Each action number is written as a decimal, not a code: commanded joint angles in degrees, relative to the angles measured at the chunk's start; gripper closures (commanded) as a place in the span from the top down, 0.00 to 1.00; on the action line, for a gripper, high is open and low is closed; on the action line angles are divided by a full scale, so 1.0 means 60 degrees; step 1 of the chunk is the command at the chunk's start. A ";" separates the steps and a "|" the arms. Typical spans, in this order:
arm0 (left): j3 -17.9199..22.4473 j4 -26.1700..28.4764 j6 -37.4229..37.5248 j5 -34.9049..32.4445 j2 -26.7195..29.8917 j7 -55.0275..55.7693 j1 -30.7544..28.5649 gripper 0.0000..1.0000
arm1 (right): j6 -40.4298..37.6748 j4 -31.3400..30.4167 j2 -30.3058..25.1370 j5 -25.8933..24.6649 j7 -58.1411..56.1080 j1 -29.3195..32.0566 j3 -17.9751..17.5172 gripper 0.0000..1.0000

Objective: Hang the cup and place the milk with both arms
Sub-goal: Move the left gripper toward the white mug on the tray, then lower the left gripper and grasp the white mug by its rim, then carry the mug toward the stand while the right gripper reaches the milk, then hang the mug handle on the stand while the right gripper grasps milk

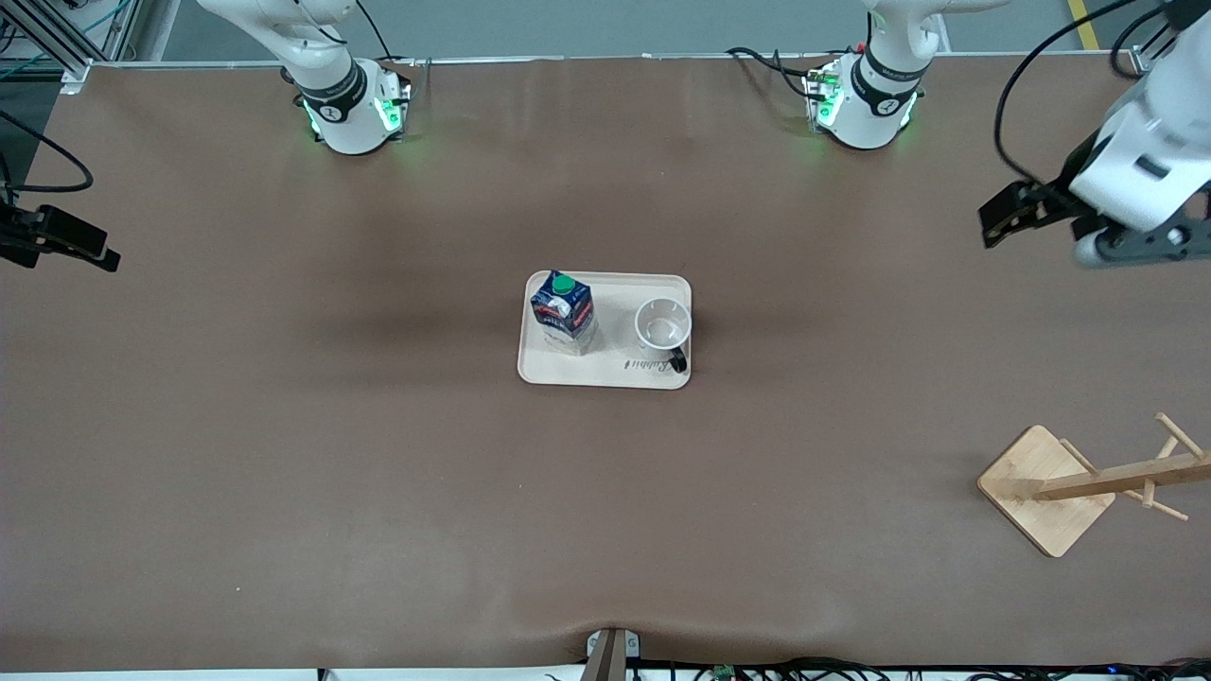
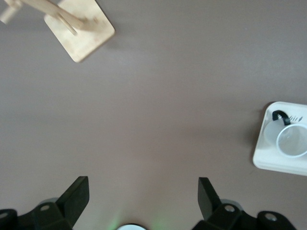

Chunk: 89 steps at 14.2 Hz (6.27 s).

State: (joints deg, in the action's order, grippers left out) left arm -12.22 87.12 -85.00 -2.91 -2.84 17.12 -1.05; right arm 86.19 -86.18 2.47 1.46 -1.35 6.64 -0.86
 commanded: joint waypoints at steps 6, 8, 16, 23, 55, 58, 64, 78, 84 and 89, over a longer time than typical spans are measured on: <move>-0.0248 0.0184 -0.1796 0.0236 -0.1868 0.2521 0.1886 1.00 | -0.0141 0.0110 0.0027 0.0167 -0.0082 0.0241 -0.0106 1.00; -0.0263 0.0464 -0.2690 0.0178 -0.2263 0.3615 0.2429 1.00 | -0.0185 0.0110 0.0027 0.0167 -0.0068 0.0241 -0.0106 1.00; -0.0263 0.2528 -0.5634 0.0031 -0.2587 0.5393 0.3559 0.94 | -0.0331 0.0066 0.0042 0.0254 -0.0068 0.0211 -0.0106 1.00; -0.0292 0.3659 -0.7628 0.0046 -0.3259 0.6651 0.4335 0.81 | -0.1034 0.0051 0.0950 0.1058 0.0020 0.0328 -0.0092 1.00; -0.0219 0.0993 -0.2694 -0.1185 -0.1270 0.1780 -0.0232 0.00 | -0.1123 -0.0373 0.2210 0.1949 0.3135 -0.2218 -0.0165 1.00; -0.0219 0.0934 -0.2723 -0.1082 -0.1006 0.0038 -0.1096 0.00 | -0.0686 -0.0739 0.2166 0.3125 0.4937 -0.3067 -0.0165 1.00; -0.0219 0.0758 -0.3175 -0.0690 -0.1020 -0.2249 -0.2400 0.00 | 0.1525 -0.1355 0.2121 0.3551 0.8568 -0.4767 -0.0165 1.00; -0.0175 0.0875 -0.4670 0.0763 -0.1503 -0.5677 -0.3852 0.00 | 0.6199 -0.2672 0.2927 0.2864 1.1768 -0.7361 -0.0121 1.00; -0.0190 0.0919 -0.4993 0.1083 -0.1664 -0.6733 -0.4350 0.00 | 0.7667 -0.3509 0.2898 0.2116 1.3200 -0.7611 -0.0091 0.16; -0.0175 0.0919 -0.5008 0.1596 -0.1796 -0.7860 -0.4805 0.00 | 0.5758 -0.2854 0.2503 0.2145 1.3394 -0.7276 -0.0004 0.00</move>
State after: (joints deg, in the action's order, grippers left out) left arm -12.79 92.40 -114.44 4.32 -13.65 -26.58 -28.37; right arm 128.04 -105.80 19.83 15.12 77.38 -38.19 -1.50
